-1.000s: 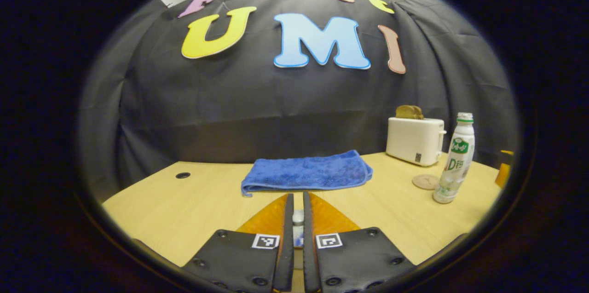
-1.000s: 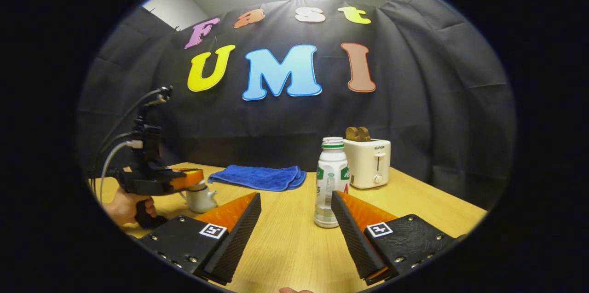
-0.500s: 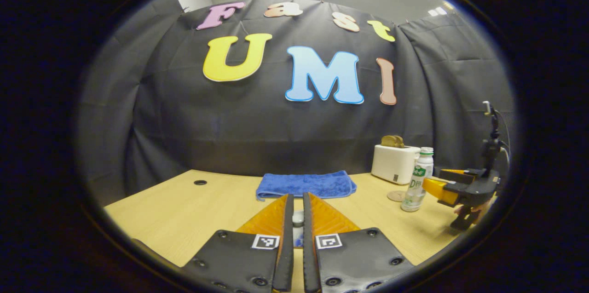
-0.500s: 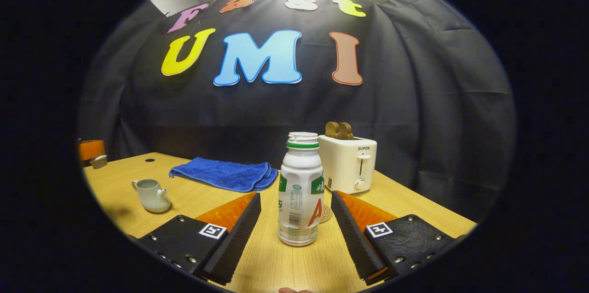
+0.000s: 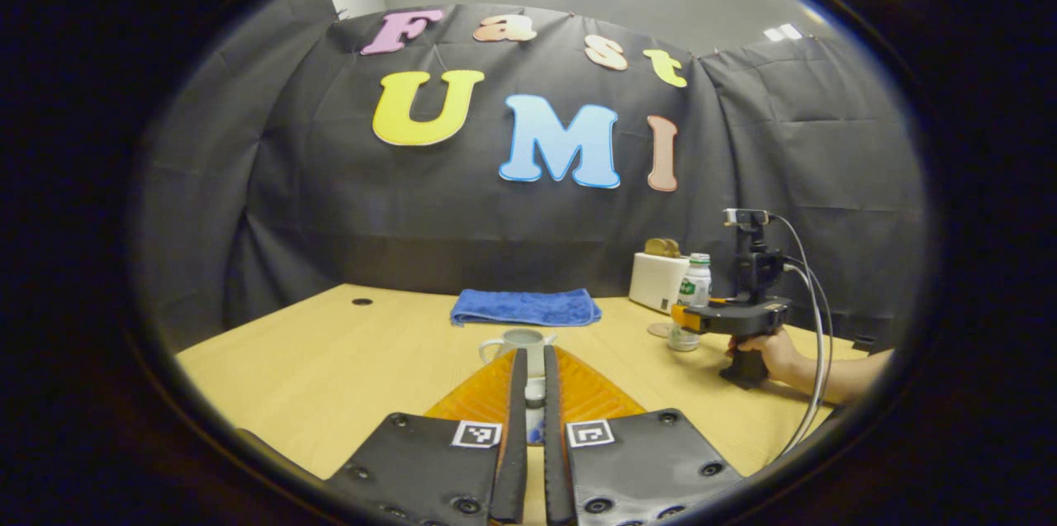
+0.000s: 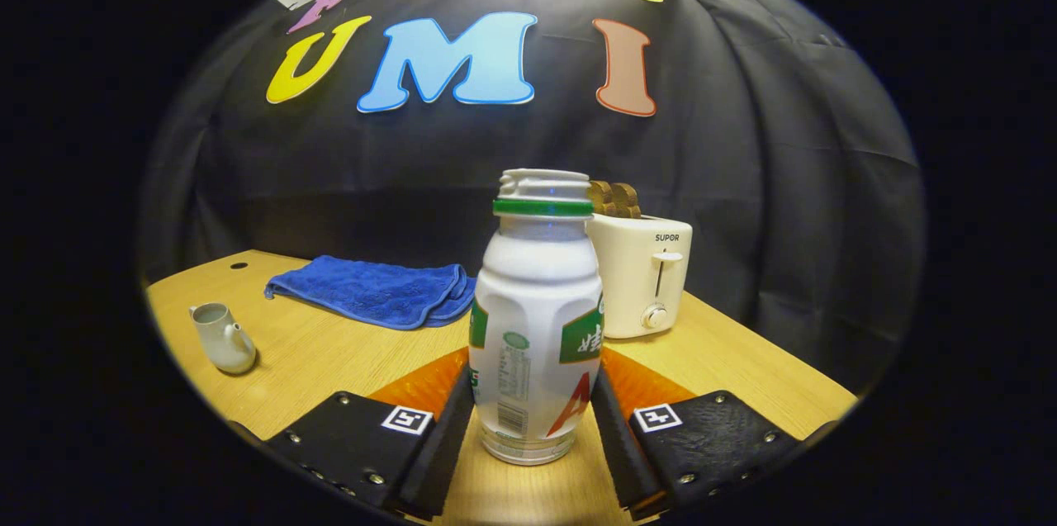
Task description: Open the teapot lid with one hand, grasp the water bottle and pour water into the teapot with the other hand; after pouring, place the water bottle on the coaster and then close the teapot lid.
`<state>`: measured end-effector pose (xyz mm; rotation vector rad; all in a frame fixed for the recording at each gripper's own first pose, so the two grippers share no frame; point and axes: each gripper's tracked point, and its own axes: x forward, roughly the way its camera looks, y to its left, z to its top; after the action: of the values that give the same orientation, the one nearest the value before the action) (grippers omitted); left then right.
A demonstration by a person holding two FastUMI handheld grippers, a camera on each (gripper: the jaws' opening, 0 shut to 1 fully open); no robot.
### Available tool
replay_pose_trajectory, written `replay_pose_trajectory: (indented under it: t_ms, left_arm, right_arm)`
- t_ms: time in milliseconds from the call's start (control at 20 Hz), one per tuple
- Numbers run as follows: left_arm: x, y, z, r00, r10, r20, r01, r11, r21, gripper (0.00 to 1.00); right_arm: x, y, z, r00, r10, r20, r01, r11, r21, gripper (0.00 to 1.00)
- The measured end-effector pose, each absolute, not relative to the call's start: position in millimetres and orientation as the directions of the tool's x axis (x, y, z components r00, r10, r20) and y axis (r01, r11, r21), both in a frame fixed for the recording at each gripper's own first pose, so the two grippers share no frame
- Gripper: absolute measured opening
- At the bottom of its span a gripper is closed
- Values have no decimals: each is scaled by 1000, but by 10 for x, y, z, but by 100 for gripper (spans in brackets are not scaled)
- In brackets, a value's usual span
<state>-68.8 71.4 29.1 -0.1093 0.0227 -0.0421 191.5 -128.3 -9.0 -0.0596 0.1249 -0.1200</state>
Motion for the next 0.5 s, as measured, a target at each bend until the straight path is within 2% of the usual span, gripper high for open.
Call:
replay_pose_trajectory:
  t_ms: [150, 250, 350, 500]
  left_arm:
    - [-863, 732, 234, 999, -41, -17, 39, 993, -113, 19]
    - [-983, 725, 248, 999, -49, -2, 49, 991, -124, 19]
    - [-1124, 740, 230, 999, -48, 13, 49, 990, -132, 19]
    - [-1222, 737, 218, 998, -55, 15, 57, 993, -104, 19]
  right_arm:
    - [1867, -1030, 88, 988, -97, -119, 81, 988, -130, 72]
    - [1812, -756, 252, 993, -55, -108, 24, 962, -270, 72]
    - [1787, -424, 331, 995, -6, -101, -39, 897, -440, 72]
    - [1854, -35, 263, 992, 40, -119, -108, 747, -656, 73]
